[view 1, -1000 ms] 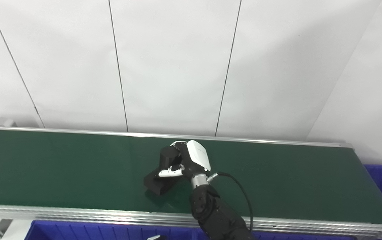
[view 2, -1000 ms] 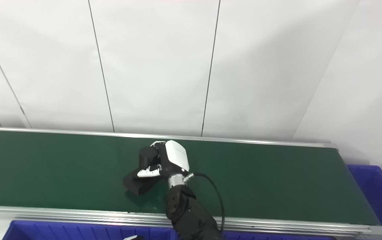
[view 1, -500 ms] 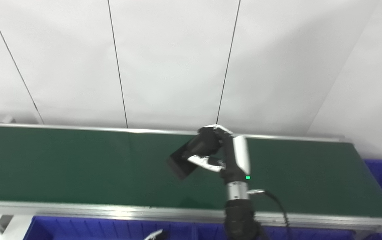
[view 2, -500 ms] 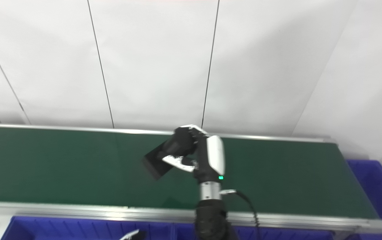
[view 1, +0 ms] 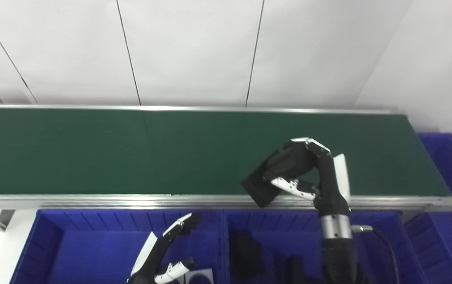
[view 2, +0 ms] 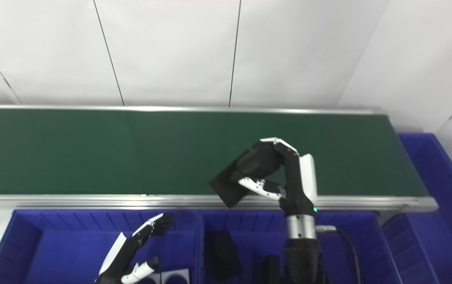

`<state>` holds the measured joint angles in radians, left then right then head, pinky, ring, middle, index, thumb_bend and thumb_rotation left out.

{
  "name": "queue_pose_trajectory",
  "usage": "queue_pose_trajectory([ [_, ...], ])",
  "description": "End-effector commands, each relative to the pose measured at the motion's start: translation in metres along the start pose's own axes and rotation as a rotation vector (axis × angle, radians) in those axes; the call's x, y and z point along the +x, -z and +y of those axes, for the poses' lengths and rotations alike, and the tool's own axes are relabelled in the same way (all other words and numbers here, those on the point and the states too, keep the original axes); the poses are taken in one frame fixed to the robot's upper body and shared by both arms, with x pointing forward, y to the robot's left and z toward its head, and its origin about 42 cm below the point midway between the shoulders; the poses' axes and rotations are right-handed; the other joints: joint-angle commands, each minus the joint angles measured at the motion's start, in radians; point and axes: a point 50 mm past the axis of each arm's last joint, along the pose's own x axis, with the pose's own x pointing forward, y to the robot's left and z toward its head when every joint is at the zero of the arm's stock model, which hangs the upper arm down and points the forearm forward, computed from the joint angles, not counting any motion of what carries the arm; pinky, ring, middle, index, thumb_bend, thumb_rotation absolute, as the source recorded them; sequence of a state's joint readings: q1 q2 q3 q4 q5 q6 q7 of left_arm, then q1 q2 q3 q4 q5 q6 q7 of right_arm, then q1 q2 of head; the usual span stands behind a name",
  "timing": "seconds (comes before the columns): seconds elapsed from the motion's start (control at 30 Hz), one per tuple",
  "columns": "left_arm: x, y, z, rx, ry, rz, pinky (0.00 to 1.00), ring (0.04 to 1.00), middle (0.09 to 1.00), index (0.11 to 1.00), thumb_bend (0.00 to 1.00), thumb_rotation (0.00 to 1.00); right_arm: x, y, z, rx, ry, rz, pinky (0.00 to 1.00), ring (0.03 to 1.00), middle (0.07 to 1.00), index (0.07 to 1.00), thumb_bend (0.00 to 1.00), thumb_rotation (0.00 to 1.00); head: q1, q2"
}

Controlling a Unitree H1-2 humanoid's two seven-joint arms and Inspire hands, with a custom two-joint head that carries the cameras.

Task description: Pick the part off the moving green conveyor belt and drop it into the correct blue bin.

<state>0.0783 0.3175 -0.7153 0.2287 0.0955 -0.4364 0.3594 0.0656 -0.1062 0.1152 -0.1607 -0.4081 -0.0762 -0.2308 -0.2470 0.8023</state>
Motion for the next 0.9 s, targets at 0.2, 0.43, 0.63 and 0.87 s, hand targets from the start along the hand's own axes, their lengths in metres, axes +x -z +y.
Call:
queue_pose_trajectory([
  [0.2,0.010,-0.020,0.002,-0.087,-0.030,-0.081,0.78,0.817,0.832,0.836,0.72,0.90,-0.034,0.018,-0.014,-0.086,-0.068,0.052,0.41,0.415,0.500,0.538,0.51,0.00,0.008,0.045],
  [0.43,0.012,-0.023,0.005,-0.095,-0.028,-0.090,0.78,0.817,0.832,0.834,0.75,0.92,-0.048,0.049,-0.018,-0.241,-0.153,0.165,0.31,0.368,0.468,0.558,0.50,0.00,-0.004,0.064],
  [0.63,0.011,-0.024,0.008,-0.087,-0.031,-0.092,0.78,0.819,0.834,0.835,0.73,0.92,-0.049,0.072,-0.017,-0.325,-0.211,0.302,0.27,0.396,0.511,0.497,0.51,0.00,-0.009,0.073],
  [0.87,0.011,-0.023,0.012,-0.089,-0.027,-0.091,0.78,0.816,0.832,0.833,0.72,0.90,-0.046,0.086,-0.004,-0.404,-0.305,0.433,0.54,0.617,0.670,0.565,0.54,0.08,-0.013,0.073],
])
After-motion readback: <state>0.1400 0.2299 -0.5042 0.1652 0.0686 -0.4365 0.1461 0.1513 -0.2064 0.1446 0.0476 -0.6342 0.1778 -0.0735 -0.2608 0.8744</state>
